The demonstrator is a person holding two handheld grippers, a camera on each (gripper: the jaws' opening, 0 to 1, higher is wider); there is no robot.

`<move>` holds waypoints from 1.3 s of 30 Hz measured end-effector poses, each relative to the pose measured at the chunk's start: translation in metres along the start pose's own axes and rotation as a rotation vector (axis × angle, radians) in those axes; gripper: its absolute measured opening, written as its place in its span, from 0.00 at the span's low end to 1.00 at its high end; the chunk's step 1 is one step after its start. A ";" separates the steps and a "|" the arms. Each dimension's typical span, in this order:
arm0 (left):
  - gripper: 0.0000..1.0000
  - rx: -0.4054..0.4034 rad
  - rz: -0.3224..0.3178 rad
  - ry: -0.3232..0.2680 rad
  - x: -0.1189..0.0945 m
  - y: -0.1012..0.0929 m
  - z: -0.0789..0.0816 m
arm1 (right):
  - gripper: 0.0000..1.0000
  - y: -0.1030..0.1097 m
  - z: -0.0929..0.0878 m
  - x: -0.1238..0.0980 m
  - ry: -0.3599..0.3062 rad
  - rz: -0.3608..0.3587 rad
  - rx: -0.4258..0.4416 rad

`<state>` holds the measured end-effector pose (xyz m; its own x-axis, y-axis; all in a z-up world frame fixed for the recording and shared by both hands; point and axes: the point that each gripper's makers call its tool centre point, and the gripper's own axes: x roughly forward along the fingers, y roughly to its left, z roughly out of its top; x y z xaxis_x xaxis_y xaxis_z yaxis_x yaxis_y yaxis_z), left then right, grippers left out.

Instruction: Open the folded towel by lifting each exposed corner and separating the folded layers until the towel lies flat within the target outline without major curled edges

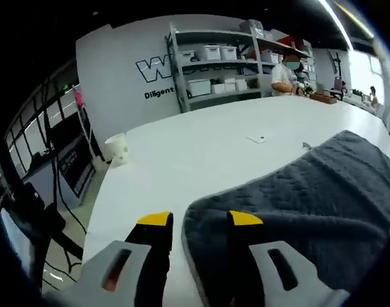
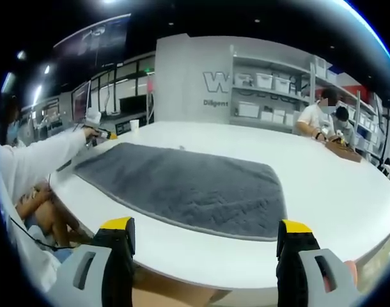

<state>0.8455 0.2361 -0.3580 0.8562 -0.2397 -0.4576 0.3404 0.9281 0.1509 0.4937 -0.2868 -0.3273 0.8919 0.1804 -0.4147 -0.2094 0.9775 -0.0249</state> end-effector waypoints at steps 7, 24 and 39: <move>0.48 -0.033 -0.087 -0.100 -0.033 -0.042 0.015 | 0.92 -0.001 0.002 -0.002 -0.006 -0.004 -0.001; 0.78 -0.099 -0.273 -0.189 -0.142 -0.154 0.003 | 0.92 0.000 0.001 -0.001 -0.005 -0.005 -0.001; 0.96 -0.128 -0.282 -0.247 -0.197 -0.191 -0.013 | 0.92 0.012 0.001 0.005 0.009 -0.006 -0.026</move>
<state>0.6068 0.1102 -0.3084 0.8091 -0.5369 -0.2388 0.5376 0.8405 -0.0682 0.4958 -0.2743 -0.3287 0.8894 0.1736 -0.4228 -0.2148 0.9753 -0.0512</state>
